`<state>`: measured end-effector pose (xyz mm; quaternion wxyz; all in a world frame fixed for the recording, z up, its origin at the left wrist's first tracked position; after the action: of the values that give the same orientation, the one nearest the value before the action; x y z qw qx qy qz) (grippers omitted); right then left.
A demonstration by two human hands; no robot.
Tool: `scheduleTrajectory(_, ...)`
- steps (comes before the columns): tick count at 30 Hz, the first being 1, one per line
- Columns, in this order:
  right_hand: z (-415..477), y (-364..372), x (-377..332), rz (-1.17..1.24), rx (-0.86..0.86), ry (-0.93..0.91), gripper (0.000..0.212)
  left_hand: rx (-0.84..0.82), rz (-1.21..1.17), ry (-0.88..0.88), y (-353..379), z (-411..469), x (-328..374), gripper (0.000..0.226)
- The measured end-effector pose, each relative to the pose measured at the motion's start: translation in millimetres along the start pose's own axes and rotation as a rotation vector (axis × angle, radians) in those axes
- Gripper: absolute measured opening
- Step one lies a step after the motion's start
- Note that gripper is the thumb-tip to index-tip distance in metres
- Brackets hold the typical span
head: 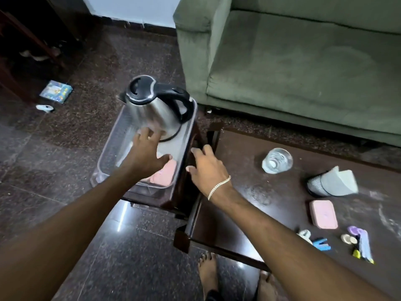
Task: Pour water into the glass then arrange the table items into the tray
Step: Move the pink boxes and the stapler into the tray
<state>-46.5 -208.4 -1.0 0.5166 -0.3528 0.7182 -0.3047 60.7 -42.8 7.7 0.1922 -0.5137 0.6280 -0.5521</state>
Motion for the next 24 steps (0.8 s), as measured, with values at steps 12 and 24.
scheduleTrajectory(12, -198, -42, 260, 0.229, 0.076, 0.538, 0.028, -0.337, -0.412, 0.21, 164, -48, 241, 0.041)
scheduleTrajectory(24, -236, -34, 395, 0.357, 0.164, 0.85, 0.012, -0.583, -0.066, 0.084, 286, -79, 344, 0.028)
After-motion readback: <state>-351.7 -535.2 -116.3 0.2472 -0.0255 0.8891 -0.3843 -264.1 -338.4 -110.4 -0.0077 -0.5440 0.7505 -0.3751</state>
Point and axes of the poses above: each hand's wrist, its own z-axis towards the middle knuckle, its own y-axis out of the palm, x = y × z, the point moved 4 cm from there along z, towards the middle knuckle, and after that the axes turned 9 degrees about -x, right-handed, at the moved point
